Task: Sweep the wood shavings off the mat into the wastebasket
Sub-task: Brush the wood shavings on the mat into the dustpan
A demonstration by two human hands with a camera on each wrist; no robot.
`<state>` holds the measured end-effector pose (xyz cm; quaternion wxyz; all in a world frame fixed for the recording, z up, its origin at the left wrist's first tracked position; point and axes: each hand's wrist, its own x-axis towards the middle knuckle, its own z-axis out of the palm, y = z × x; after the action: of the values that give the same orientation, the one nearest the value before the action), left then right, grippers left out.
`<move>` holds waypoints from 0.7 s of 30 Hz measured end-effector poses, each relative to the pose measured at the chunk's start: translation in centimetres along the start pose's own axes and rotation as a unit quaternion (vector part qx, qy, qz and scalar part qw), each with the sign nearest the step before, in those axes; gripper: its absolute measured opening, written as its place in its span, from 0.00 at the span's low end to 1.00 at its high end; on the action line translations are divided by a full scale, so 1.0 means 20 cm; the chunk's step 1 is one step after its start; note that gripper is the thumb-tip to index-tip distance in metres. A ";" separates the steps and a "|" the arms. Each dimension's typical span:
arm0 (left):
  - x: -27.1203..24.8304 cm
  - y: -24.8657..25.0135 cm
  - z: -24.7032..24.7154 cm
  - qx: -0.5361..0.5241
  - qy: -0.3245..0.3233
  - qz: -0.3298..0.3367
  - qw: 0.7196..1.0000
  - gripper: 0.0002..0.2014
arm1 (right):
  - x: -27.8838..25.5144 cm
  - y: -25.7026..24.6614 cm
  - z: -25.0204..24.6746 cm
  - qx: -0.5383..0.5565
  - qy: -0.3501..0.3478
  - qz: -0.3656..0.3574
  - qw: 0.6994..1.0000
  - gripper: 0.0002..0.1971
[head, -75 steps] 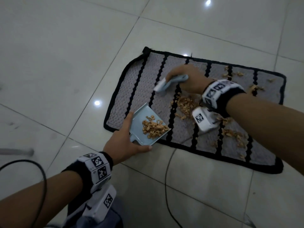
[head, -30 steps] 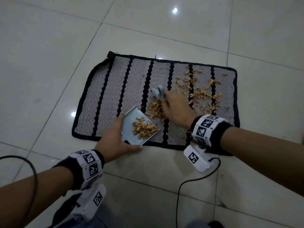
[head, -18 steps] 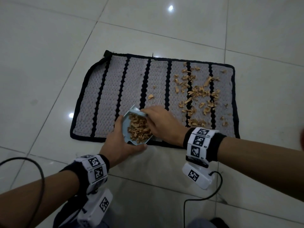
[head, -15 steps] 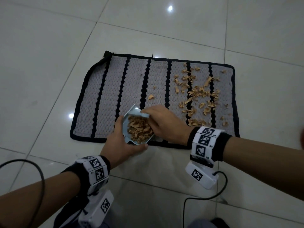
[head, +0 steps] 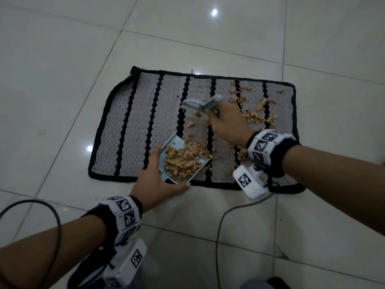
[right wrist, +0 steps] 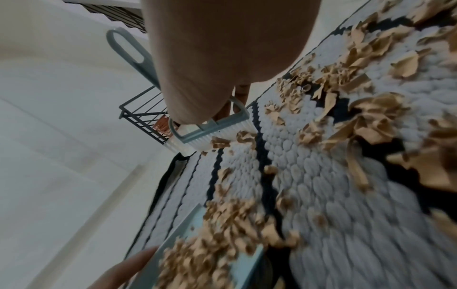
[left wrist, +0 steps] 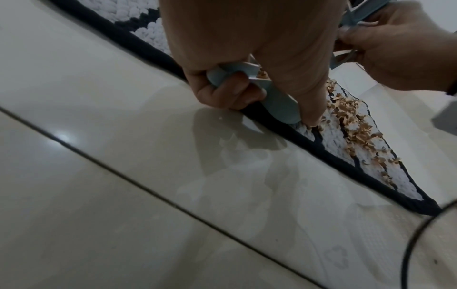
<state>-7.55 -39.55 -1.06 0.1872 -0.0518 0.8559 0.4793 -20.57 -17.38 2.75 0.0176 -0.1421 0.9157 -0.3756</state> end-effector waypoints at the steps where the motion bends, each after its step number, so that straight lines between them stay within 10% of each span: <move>1: 0.00 -0.01 0.00 0.004 -0.001 0.000 1.000 0.57 | 0.04 0.02 0.01 -0.013 0.004 0.005 1.000 0.10; 16: 0.00 0.05 0.02 0.020 0.011 -0.010 1.000 0.55 | -0.24 0.00 0.15 -0.044 -0.118 -0.083 0.989 0.12; 21: 0.00 0.05 0.01 0.030 -0.002 -0.010 0.999 0.58 | -0.20 0.00 0.00 0.007 -0.056 -0.025 0.998 0.11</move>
<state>-7.83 -38.87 -0.27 0.1949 -0.0541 0.8690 0.4516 -16.82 -16.25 2.53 0.0601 -0.1858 0.9068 -0.3736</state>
